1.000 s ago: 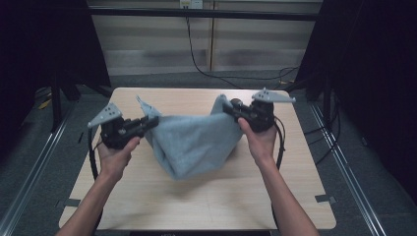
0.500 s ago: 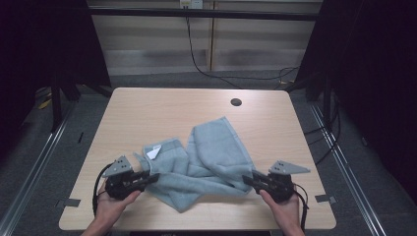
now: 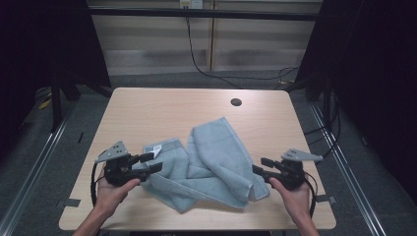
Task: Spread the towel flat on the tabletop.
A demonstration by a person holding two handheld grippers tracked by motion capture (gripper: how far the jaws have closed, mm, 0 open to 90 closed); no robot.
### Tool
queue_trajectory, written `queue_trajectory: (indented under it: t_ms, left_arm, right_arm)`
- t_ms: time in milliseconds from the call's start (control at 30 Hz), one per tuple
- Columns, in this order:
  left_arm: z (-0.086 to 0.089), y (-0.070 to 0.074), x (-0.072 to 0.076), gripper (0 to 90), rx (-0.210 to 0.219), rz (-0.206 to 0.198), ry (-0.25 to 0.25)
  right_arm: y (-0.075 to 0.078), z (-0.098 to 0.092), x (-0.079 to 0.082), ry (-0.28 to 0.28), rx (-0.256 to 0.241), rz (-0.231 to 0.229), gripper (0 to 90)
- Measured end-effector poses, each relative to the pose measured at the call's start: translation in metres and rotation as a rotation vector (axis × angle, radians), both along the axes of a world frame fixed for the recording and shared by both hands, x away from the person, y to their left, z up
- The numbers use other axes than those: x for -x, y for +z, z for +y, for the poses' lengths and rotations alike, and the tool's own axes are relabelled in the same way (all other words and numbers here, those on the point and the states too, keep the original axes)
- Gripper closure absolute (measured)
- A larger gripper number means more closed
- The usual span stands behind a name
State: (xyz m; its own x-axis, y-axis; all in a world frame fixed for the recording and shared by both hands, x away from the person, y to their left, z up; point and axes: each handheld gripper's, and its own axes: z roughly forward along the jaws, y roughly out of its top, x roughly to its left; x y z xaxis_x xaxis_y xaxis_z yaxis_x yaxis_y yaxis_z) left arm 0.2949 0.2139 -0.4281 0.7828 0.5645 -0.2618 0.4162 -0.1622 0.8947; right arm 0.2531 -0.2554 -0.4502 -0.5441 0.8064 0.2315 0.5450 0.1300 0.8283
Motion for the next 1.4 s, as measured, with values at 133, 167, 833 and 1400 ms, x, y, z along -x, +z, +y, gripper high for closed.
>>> queue_trajectory:
  t_ms: [133, 167, 833, 1400]
  left_arm:
    - [-0.016, -0.016, -0.023, 42.2, -0.065, 0.049, -0.014]
    - [-0.019, -0.025, -0.027, 42.2, -0.084, 0.082, -0.018]
    - [-0.036, -0.059, -0.016, 70.3, -0.323, 0.086, -0.04]
    - [0.032, -0.024, 0.004, 69.2, -0.1, 0.021, 0.072]
  right_arm:
    - [-0.026, 0.019, -0.044, 0.044, 0.035, 0.066, 43.0]
    - [-0.031, 0.025, -0.053, 0.057, 0.047, 0.079, 41.2]
    - [-0.052, 0.051, -0.068, 0.054, 0.262, 0.076, 85.8]
    - [0.0, -0.065, -0.034, -0.295, 0.19, -0.014, 77.4]
